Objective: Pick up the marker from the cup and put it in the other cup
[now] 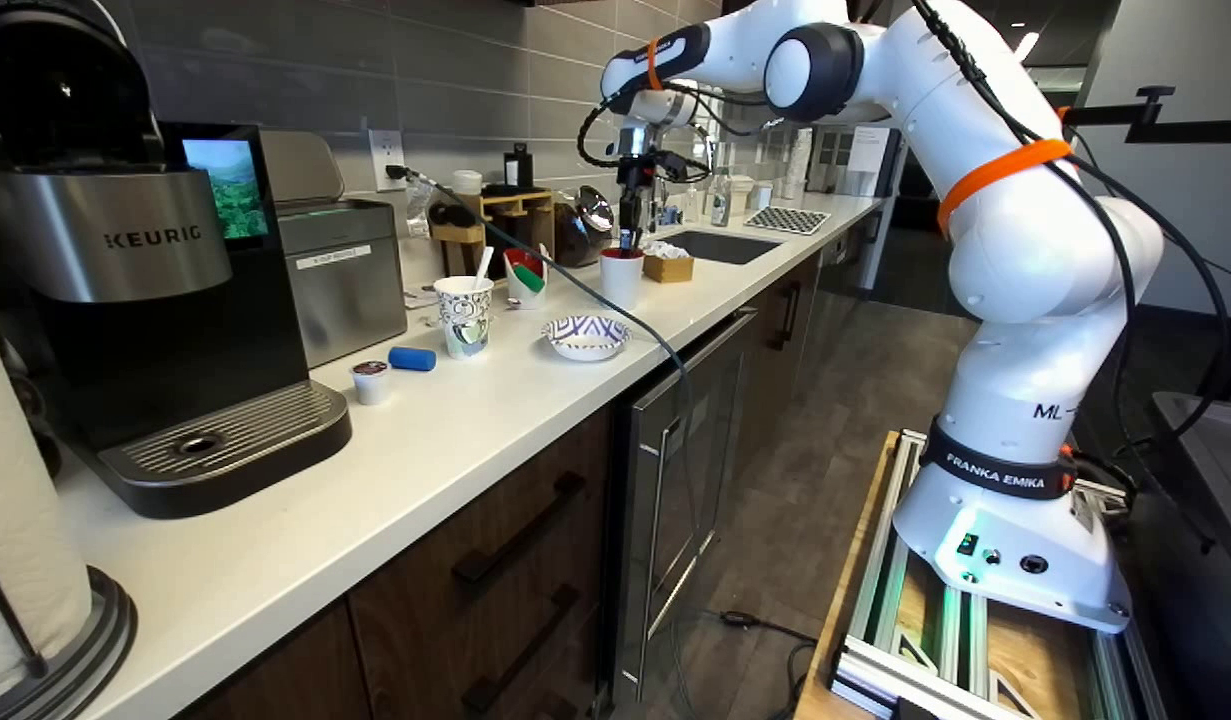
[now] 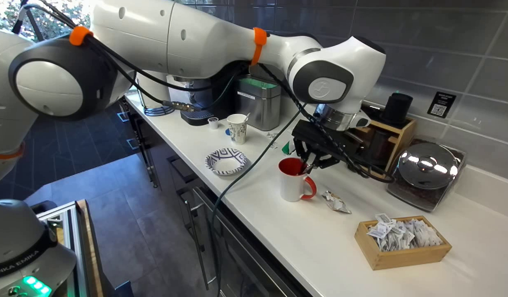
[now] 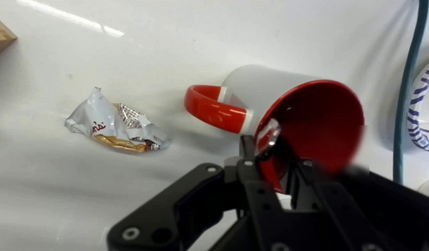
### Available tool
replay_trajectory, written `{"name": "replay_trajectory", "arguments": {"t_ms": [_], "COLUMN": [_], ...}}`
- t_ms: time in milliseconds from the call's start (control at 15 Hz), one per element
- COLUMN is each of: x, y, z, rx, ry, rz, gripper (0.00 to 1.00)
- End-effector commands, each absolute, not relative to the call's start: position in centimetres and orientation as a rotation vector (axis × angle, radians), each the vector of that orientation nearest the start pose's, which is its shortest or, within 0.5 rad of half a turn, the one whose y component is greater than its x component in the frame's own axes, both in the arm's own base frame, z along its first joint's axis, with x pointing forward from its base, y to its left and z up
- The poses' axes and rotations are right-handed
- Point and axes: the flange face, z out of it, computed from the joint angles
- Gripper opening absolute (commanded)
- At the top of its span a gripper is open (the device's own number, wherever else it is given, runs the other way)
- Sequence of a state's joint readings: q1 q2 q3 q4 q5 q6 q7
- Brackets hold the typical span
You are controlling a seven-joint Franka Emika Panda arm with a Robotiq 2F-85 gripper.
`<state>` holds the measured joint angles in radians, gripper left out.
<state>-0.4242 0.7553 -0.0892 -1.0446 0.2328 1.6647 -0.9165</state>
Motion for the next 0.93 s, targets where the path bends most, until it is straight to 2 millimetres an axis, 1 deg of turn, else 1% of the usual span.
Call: {"name": "replay_trajectory", "arguments": {"t_ms": [0, 133, 333, 800, 867], "x": [66.9, 66.9, 67.1, 68.0, 68.1], "y": [-32.5, -32.4, -32.0, -29.9, -29.7], "z": [39.9, 40.2, 40.2, 39.3, 39.3], "rx": [-2.899, -2.904, -2.913, -2.921, -2.924], "ry": [-0.555, -0.556, -0.565, -0.6, -0.604], "rz": [-0.009, -0.016, -0.007, 0.06, 0.069], "gripper": [0.05, 0.05, 0.05, 0.05, 0.1]}}
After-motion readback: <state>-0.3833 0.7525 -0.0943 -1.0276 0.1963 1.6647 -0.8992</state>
